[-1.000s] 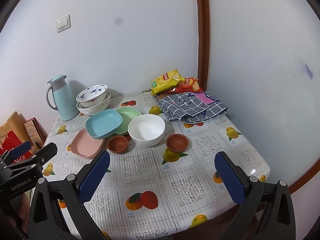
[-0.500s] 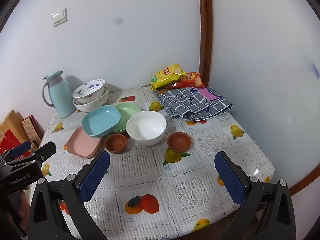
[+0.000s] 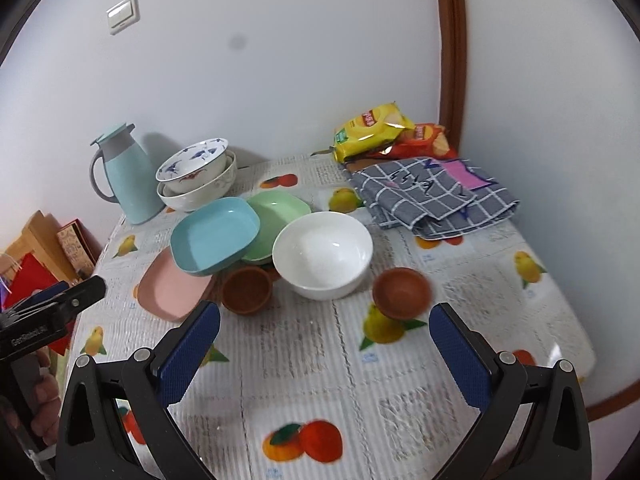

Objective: Organize plates and bowls
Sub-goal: 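Move both grippers toward the rim of the light-blue square plate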

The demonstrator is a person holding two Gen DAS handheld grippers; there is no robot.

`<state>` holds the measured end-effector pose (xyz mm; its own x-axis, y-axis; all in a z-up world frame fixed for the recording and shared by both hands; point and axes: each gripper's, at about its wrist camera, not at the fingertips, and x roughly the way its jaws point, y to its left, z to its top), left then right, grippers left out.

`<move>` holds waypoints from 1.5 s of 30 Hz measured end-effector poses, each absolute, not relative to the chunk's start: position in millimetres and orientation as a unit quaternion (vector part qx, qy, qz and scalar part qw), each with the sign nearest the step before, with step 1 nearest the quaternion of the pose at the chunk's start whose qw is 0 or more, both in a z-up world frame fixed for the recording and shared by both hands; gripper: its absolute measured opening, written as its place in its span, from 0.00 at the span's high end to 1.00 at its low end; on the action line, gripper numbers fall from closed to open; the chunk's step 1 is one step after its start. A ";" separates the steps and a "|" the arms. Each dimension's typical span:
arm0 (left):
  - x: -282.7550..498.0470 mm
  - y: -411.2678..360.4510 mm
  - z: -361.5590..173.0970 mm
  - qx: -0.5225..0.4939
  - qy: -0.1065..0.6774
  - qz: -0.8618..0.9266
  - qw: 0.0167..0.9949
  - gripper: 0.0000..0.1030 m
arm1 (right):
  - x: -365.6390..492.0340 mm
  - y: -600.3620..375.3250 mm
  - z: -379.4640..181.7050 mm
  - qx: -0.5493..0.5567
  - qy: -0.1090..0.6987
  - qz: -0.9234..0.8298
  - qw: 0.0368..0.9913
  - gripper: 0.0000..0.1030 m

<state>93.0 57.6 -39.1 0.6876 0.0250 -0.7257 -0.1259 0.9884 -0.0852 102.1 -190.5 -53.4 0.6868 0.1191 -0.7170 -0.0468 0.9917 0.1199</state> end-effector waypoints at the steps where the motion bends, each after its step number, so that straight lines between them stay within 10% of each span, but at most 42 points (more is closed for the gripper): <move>1: 97.1 59.9 -40.6 -0.058 0.395 0.046 0.916 0.00 | 110.6 -190.1 -57.7 0.043 0.394 0.043 0.917 0.00; 21: 205.6 87.5 -79.8 -0.060 0.421 0.070 0.902 0.04 | 239.4 -133.3 -91.1 0.014 0.412 0.099 0.906 0.07; 32: 269.3 100.0 -118.5 -0.082 0.453 0.044 0.887 0.37 | 295.4 -88.9 -138.2 -0.022 0.477 0.139 0.868 0.44; 45: 288.4 100.0 -152.6 -0.105 0.481 0.029 0.870 0.66 | 310.9 -59.9 -163.8 -0.067 0.502 0.138 0.851 0.61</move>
<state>288.4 100.0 -152.6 0.5351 -0.0514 -0.8432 -0.1515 0.9761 -0.1556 310.9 -59.9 -163.8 0.4583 0.1687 -0.8726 -0.3028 0.9527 0.0252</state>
